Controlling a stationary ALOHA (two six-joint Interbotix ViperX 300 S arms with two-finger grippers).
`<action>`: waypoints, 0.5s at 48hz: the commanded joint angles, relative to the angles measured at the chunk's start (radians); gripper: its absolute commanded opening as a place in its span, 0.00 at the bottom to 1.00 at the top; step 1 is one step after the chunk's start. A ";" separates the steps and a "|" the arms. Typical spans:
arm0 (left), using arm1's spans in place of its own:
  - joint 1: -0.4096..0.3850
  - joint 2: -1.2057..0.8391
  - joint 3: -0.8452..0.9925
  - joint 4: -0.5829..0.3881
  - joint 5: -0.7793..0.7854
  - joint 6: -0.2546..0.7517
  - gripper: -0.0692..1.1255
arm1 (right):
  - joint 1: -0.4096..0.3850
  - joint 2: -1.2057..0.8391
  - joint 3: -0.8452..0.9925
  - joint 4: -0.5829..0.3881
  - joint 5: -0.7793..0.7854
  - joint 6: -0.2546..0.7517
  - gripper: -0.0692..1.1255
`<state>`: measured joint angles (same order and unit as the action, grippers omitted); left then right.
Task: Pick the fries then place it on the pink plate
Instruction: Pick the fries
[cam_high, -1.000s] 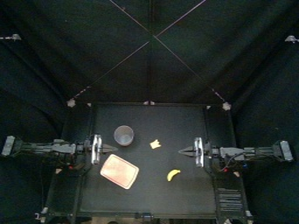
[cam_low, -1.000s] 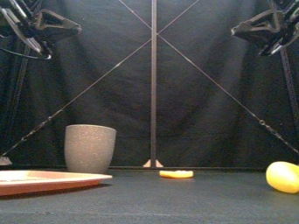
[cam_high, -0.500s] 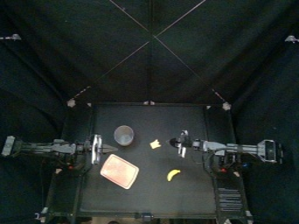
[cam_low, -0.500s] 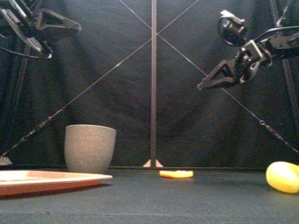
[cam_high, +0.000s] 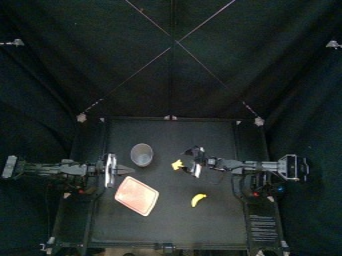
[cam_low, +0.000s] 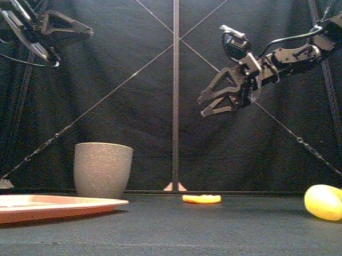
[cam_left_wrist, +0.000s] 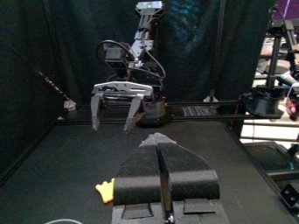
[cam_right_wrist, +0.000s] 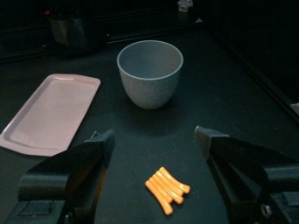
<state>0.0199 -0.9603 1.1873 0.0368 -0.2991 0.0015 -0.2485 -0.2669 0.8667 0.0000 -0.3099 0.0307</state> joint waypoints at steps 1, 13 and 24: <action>0.008 0.005 -0.014 -0.002 -0.009 -0.002 0.05 | -0.005 0.031 -0.043 0.008 0.002 0.000 0.93; 0.011 0.005 -0.011 -0.008 -0.009 -0.002 0.05 | 0.005 0.140 -0.230 -0.080 0.568 -0.018 0.93; 0.012 0.005 -0.011 -0.008 -0.009 -0.002 0.05 | 0.020 0.284 -0.390 -0.224 0.916 -0.028 0.93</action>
<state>0.0307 -0.9603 1.1904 0.0307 -0.3007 0.0000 -0.2286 0.0000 0.5369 -0.1948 0.5430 0.0046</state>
